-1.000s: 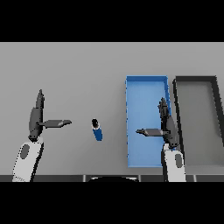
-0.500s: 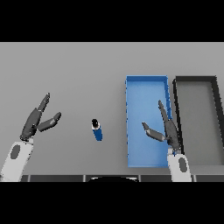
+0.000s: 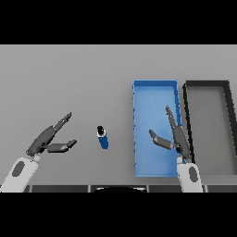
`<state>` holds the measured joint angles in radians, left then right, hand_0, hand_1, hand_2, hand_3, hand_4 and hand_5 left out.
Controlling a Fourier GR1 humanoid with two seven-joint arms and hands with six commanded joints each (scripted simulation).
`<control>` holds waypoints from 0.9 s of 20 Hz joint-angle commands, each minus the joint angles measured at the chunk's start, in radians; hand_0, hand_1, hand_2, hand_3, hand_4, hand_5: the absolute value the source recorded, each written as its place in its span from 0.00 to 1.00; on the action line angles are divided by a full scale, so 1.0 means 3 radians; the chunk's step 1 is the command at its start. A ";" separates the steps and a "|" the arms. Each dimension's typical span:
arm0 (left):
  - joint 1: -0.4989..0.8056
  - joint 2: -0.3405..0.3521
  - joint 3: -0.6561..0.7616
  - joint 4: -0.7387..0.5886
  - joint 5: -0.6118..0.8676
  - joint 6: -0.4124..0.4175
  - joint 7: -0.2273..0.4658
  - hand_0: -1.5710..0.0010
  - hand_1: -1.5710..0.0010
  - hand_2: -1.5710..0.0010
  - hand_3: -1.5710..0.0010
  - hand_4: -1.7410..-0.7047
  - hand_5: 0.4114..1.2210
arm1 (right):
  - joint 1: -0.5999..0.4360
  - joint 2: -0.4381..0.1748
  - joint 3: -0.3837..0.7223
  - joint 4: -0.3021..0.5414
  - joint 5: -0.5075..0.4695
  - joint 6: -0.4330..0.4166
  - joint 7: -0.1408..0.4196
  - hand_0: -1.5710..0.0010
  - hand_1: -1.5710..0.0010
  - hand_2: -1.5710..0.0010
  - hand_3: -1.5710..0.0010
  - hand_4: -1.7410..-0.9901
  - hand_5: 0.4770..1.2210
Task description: Pick up the blue pipe and place it into the blue bin.
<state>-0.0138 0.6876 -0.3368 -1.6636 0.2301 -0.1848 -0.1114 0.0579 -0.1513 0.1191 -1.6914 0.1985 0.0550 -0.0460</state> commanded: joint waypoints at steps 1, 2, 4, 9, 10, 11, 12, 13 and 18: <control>0.0031 0.0036 -0.0052 -0.0074 -0.0027 -0.0018 0.0096 1.00 1.00 1.00 1.00 0.71 0.15 | 0.0005 -0.0009 -0.0017 -0.0026 -0.0012 -0.0008 0.0019 1.00 1.00 1.00 1.00 0.70 0.14; 0.0031 0.0052 -0.0125 -0.0161 -0.0037 -0.0054 0.0233 1.00 1.00 1.00 1.00 0.70 0.12 | 0.0010 0.0005 -0.0022 -0.0037 -0.0060 0.0015 -0.0009 1.00 1.00 1.00 1.00 0.69 0.14; 0.0038 -0.0018 -0.0291 -0.0213 -0.0131 -0.0086 0.0382 1.00 1.00 1.00 1.00 0.67 0.09 | 0.0033 0.0020 -0.0001 -0.0029 -0.0051 0.0025 0.0008 1.00 1.00 1.00 1.00 0.68 0.13; -0.0058 -0.0246 -0.0572 -0.0128 -0.0374 -0.0152 0.0367 1.00 1.00 1.00 1.00 0.61 0.06 | 0.0020 0.0034 0.0018 -0.0048 -0.0028 0.0016 0.0047 1.00 1.00 1.00 1.00 0.70 0.13; -0.0053 -0.0267 -0.0589 -0.0121 -0.0395 -0.0156 0.0301 1.00 1.00 1.00 1.00 0.60 0.07 | 0.0025 0.0013 0.0007 -0.0075 -0.0045 0.0031 0.0043 1.00 1.00 1.00 1.00 0.71 0.13; -0.0130 -0.0359 -0.0618 -0.0112 -0.0392 -0.0139 0.0336 1.00 1.00 1.00 1.00 0.58 0.08 | 0.0011 -0.0009 -0.0030 -0.0027 -0.0068 0.0041 0.0057 1.00 1.00 1.00 1.00 0.71 0.12; -0.0191 -0.0491 -0.0670 -0.0036 -0.0437 -0.0105 0.0343 1.00 1.00 1.00 1.00 0.57 0.09 | -0.0010 -0.0014 -0.0025 -0.0026 -0.0068 0.0052 0.0082 1.00 1.00 1.00 1.00 0.71 0.12; -0.0196 -0.0565 -0.0700 0.0019 -0.0482 -0.0076 0.0303 1.00 1.00 1.00 1.00 0.57 0.09 | 0.0009 0.0013 -0.0005 -0.0040 -0.0066 0.0050 0.0068 1.00 1.00 1.00 1.00 0.71 0.11; -0.0351 -0.0899 -0.0724 0.0343 -0.0533 0.0028 0.0277 1.00 1.00 1.00 1.00 0.59 0.10 | 0.0113 0.0026 -0.0019 -0.0052 -0.0093 0.0051 -0.0046 1.00 1.00 1.00 1.00 0.71 0.10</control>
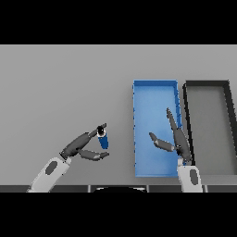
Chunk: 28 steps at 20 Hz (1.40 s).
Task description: Pick up the blue pipe and place it into the blue bin.
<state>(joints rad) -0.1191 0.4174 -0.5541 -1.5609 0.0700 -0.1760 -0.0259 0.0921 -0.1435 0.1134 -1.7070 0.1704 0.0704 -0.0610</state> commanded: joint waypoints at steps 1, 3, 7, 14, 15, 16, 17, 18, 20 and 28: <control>-0.0026 -0.0046 0.0018 0.0081 0.0022 0.0002 0.0004 1.00 1.00 1.00 1.00 0.59 0.10 | -0.0062 0.0020 0.0011 0.0015 0.0032 -0.0031 0.0043 1.00 1.00 1.00 1.00 0.72 0.10; -0.0092 -0.0191 0.0008 0.0275 0.0002 0.0015 -0.0043 1.00 1.00 1.00 1.00 0.58 0.11 | -0.0060 0.0017 0.0001 0.0043 0.0020 -0.0022 0.0056 1.00 1.00 1.00 1.00 0.72 0.10; -0.0154 -0.0381 -0.0053 0.0503 -0.0173 0.0141 -0.0215 1.00 1.00 0.98 1.00 0.62 0.13 | -0.0005 0.0027 0.0022 0.0040 0.0052 -0.0033 0.0010 1.00 1.00 1.00 1.00 0.73 0.10; -0.0177 -0.0694 0.0039 0.0618 0.0226 -0.0006 -0.0270 0.73 0.59 0.51 0.51 0.35 0.57 | -0.0025 -0.0047 -0.0028 0.0025 0.0017 0.0001 0.0013 1.00 1.00 1.00 1.00 0.73 0.11; -0.0188 -0.0686 0.0056 0.0604 0.0219 0.0021 -0.0283 0.59 0.47 0.40 0.42 0.28 0.65 | -0.0005 -0.0025 0.0003 0.0002 0.0028 0.0005 0.0015 1.00 1.00 1.00 1.00 0.73 0.11; -0.0168 -0.0701 0.0034 0.0605 0.0180 0.0054 -0.0316 0.47 0.38 0.32 0.35 0.23 0.72 | -0.0010 -0.0005 0.0013 0.0013 0.0054 -0.0020 0.0048 1.00 1.00 1.00 1.00 0.74 0.11; -0.0173 -0.0738 0.0017 0.0607 0.0190 0.0070 -0.0288 0.38 0.30 0.26 0.29 0.18 0.78 | -0.0054 -0.0015 -0.0023 0.0075 0.0048 -0.0035 0.0054 1.00 1.00 1.00 1.00 0.74 0.11; -0.0164 -0.0734 -0.0014 0.0594 0.0183 0.0070 -0.0314 0.30 0.24 0.21 0.24 0.15 0.82 | -0.0075 -0.0010 -0.0017 0.0106 0.0073 -0.0051 0.0078 1.00 1.00 1.00 1.00 0.75 0.11; -0.0137 -0.0722 -0.0096 0.0531 0.0102 0.0118 -0.0315 0.19 0.15 0.13 0.16 0.15 0.89 | -0.0061 -0.0013 -0.0011 0.0062 0.0070 -0.0047 0.0011 1.00 1.00 1.00 1.00 0.75 0.11; -0.0159 -0.0829 -0.0074 0.0292 0.0027 0.0180 -0.0624 0.03 0.03 0.02 0.03 0.25 0.98 | -0.0053 -0.0022 0.0008 0.0071 0.0101 -0.0042 0.0035 1.00 1.00 1.00 1.00 0.78 0.10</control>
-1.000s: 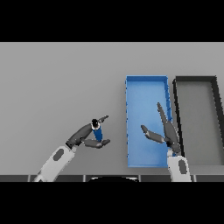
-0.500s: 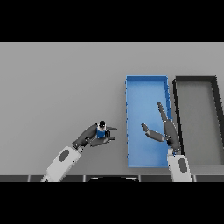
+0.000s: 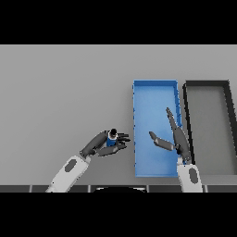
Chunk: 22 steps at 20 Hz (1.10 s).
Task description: Pick up the blue pipe and place it into the blue bin.
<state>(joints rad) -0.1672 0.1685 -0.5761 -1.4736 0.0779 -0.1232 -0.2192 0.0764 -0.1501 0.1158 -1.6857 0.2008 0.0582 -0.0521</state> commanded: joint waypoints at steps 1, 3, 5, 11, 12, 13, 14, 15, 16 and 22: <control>-0.0013 -0.0061 -0.0021 -0.0063 -0.0008 0.0020 -0.0008 0.03 0.02 0.02 0.02 0.25 0.98 | 0.0008 -0.0001 0.0001 -0.0026 0.0001 -0.0003 -0.0015 1.00 1.00 1.00 1.00 0.79 0.10; -0.0052 -0.0074 0.0010 -0.0155 0.0021 0.0004 0.0051 0.02 0.01 0.01 0.01 0.25 0.99 | -0.0005 -0.0016 0.0007 -0.0014 0.0056 -0.0029 0.0026 1.00 1.00 1.00 1.00 0.80 0.10; -0.0164 -0.0111 0.0018 -0.0217 -0.0011 0.0015 0.0230 0.01 0.01 0.01 0.01 0.26 0.99 | -0.0033 -0.0025 -0.0010 0.0006 0.0038 -0.0019 0.0052 1.00 1.00 1.00 1.00 0.81 0.11; -0.0231 -0.0132 0.0025 -0.0402 -0.0006 -0.0111 0.0472 0.00 0.00 0.00 0.00 0.26 1.00 | -0.0006 -0.0036 -0.0036 0.0036 0.0033 -0.0031 -0.0020 1.00 1.00 1.00 1.00 0.82 0.13; -0.0233 -0.0141 0.0015 -0.0395 -0.0023 -0.0139 0.0477 0.00 0.00 0.00 0.00 0.26 1.00 | 0.0035 -0.0007 -0.0017 0.0025 0.0055 -0.0055 -0.0036 1.00 1.00 1.00 1.00 0.82 0.14; -0.0201 -0.0160 0.0005 -0.0408 -0.0029 -0.0148 0.0481 0.00 0.00 0.00 0.00 0.26 1.00 | 0.0101 0.0029 -0.0004 -0.0007 0.0077 -0.0094 -0.0062 1.00 1.00 1.00 1.00 0.82 0.14; -0.0175 -0.0151 0.0004 -0.0428 -0.0050 -0.0157 0.0478 0.00 0.00 0.00 0.00 0.26 1.00 | 0.0179 0.0068 0.0008 -0.0052 0.0100 -0.0143 -0.0086 1.00 1.00 1.00 1.00 0.82 0.14; -0.0189 -0.0145 0.0036 -0.0426 -0.0036 -0.0177 0.0490 0.00 0.00 0.00 0.00 0.26 1.00 | 0.0262 0.0112 0.0020 -0.0105 0.0123 -0.0196 -0.0102 1.00 1.00 1.00 1.00 0.83 0.14; -0.0209 -0.0135 0.0064 -0.0434 -0.0030 -0.0195 0.0510 0.00 0.00 0.00 0.00 0.26 1.00 | 0.0351 0.0158 0.0032 -0.0161 0.0147 -0.0251 -0.0115 1.00 1.00 1.00 1.00 0.82 0.14; -0.0148 -0.0175 0.0094 -0.0445 -0.0116 -0.0241 0.0449 0.00 0.00 0.00 0.00 0.26 1.00 | 0.0507 0.0288 0.0022 -0.0356 0.0025 -0.0312 -0.0207 1.00 0.99 0.99 1.00 0.75 0.12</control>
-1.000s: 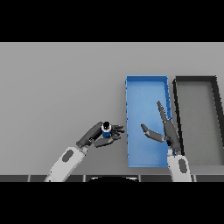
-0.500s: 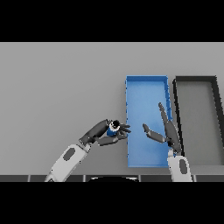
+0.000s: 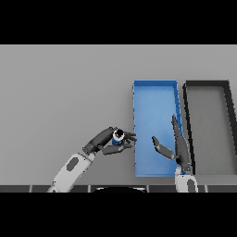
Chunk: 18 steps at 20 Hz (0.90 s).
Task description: Pick up the blue pipe and place it into the blue bin.
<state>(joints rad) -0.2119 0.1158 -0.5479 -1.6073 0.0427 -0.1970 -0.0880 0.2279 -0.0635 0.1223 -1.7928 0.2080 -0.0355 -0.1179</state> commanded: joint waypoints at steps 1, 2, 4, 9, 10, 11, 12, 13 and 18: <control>0.0000 -0.0016 -0.0004 0.0048 -0.0024 -0.0013 0.0001 0.00 0.00 0.00 0.00 0.26 1.00 | 0.0038 -0.0010 -0.0007 -0.0131 -0.0151 0.0095 -0.0157 1.00 0.99 0.98 1.00 0.77 0.13; 0.0004 -0.0015 0.0009 0.0028 -0.0024 -0.0030 0.0008 0.00 0.00 0.00 0.00 0.26 1.00 | -0.0006 -0.0049 -0.0067 -0.0175 -0.0352 0.0206 -0.0186 1.00 0.99 0.98 1.00 0.76 0.14; -0.0021 -0.0028 0.0040 0.0037 -0.0047 -0.0041 0.0030 0.00 0.00 0.00 0.00 0.26 1.00 | -0.0035 -0.0164 -0.0047 -0.0398 -0.0521 0.0390 -0.0241 1.00 0.99 0.99 1.00 0.76 0.16; 0.0012 -0.0044 0.0068 0.0044 -0.0125 -0.0096 0.0043 0.00 0.00 0.00 0.00 0.26 1.00 | -0.0366 -0.0617 0.0103 -0.0944 -0.0798 0.0812 0.0443 1.00 1.00 1.00 1.00 0.74 0.10; 0.0019 -0.0059 0.0069 0.0027 -0.0132 -0.0103 0.0031 0.00 0.00 0.00 0.00 0.26 1.00 | -0.0395 -0.0688 0.0157 -0.1025 -0.0784 0.0865 0.0578 1.00 1.00 1.00 1.00 0.73 0.09; 0.0030 -0.0044 0.0085 0.0038 -0.0131 -0.0128 0.0027 0.00 0.00 0.00 0.00 0.26 1.00 | -0.0414 -0.0737 0.0239 -0.1055 -0.0755 0.0931 0.0712 1.00 1.00 1.00 1.00 0.71 0.08; 0.0008 -0.0045 0.0105 0.0024 -0.0136 -0.0130 0.0061 0.00 0.00 0.00 0.00 0.26 1.00 | -0.0519 -0.0766 0.0267 -0.1043 -0.0781 0.0980 0.0781 1.00 1.00 1.00 1.00 0.69 0.08; -0.0003 -0.0067 0.0095 0.0030 -0.0163 -0.0134 0.0068 0.00 0.00 0.00 0.00 0.26 1.00 | -0.0601 -0.0793 0.0312 -0.1053 -0.0797 0.1038 0.0841 1.00 1.00 1.00 1.00 0.68 0.07; 0.0005 -0.0120 0.0101 0.0000 -0.0208 -0.0179 0.0090 0.00 0.00 0.00 0.00 0.26 1.00 | -0.0900 -0.0769 0.0525 -0.1042 -0.0875 0.1217 0.1177 1.00 1.00 1.00 1.00 0.67 0.06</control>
<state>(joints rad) -0.2114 0.0796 -0.5176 -1.6072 -0.0202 -0.2520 -0.0631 -0.0422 -0.2936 0.2798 -2.0988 -0.0536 0.3297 0.2351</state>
